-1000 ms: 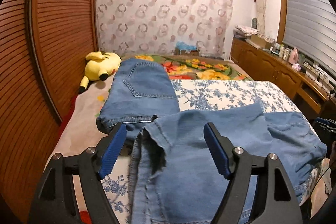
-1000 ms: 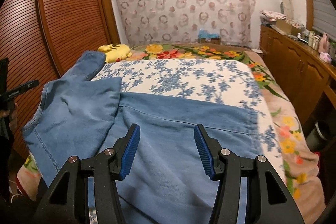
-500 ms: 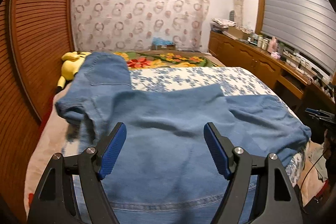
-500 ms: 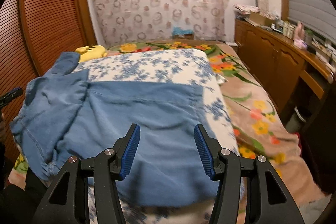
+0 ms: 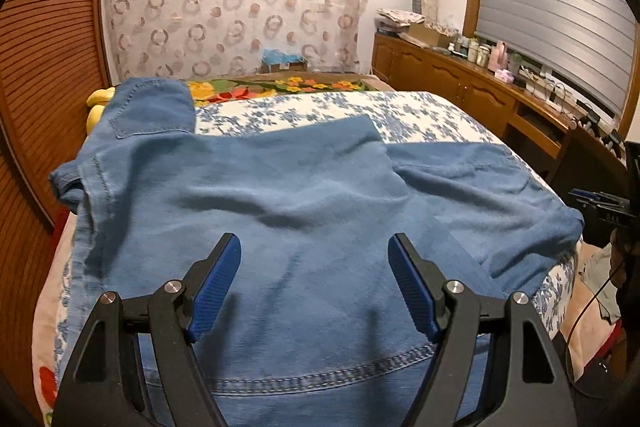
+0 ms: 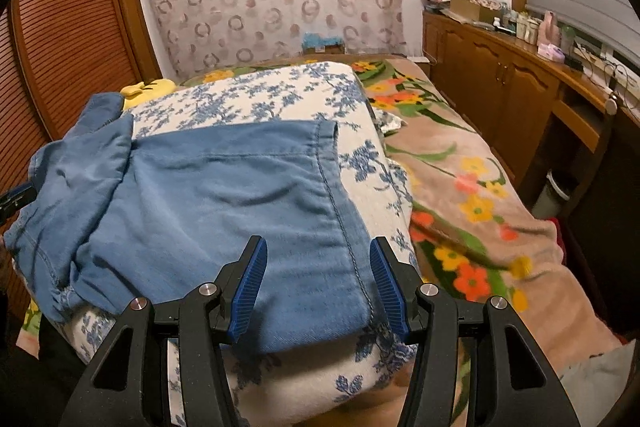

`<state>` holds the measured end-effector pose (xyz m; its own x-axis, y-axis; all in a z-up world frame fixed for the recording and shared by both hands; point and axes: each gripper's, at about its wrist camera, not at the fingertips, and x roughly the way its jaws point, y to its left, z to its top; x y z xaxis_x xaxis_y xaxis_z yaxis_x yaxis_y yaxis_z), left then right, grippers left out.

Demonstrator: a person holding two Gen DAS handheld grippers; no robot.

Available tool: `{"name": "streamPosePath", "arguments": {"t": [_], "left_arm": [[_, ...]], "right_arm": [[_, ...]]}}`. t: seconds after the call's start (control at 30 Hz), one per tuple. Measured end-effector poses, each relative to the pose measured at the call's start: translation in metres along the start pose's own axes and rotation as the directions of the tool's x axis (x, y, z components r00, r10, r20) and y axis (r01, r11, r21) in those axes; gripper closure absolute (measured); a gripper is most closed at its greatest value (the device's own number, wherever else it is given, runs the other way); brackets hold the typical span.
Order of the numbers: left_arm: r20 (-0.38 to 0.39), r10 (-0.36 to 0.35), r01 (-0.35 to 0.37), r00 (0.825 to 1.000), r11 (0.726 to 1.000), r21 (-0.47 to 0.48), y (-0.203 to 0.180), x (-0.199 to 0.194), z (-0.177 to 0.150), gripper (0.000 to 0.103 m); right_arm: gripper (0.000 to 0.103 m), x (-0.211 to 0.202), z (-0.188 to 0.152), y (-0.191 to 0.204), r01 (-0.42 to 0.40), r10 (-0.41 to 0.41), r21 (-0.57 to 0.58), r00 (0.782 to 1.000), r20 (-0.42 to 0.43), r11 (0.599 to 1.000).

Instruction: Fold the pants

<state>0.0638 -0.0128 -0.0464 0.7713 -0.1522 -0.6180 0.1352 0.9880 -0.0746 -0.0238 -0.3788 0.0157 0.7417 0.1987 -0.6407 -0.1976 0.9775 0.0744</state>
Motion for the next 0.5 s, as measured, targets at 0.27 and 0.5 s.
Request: {"name": "streamPosePath", "arguments": {"t": [0.27,0.5], "left_arm": [[-0.035,-0.029,0.029,0.999,0.999,0.019,-0.014,0.011,-0.006,0.026],[-0.105,-0.051,0.053,0.993,0.999,0.014,-0.018,0.027,-0.018,0.026]], "right_arm": [[0.048,0.004,0.001,0.001,-0.007,0.006,-0.009,1.0,-0.031,1.0],[0.048,0.008,0.001,-0.002,-0.003,0.002,-0.016,0.999,-0.045,1.0]]}}
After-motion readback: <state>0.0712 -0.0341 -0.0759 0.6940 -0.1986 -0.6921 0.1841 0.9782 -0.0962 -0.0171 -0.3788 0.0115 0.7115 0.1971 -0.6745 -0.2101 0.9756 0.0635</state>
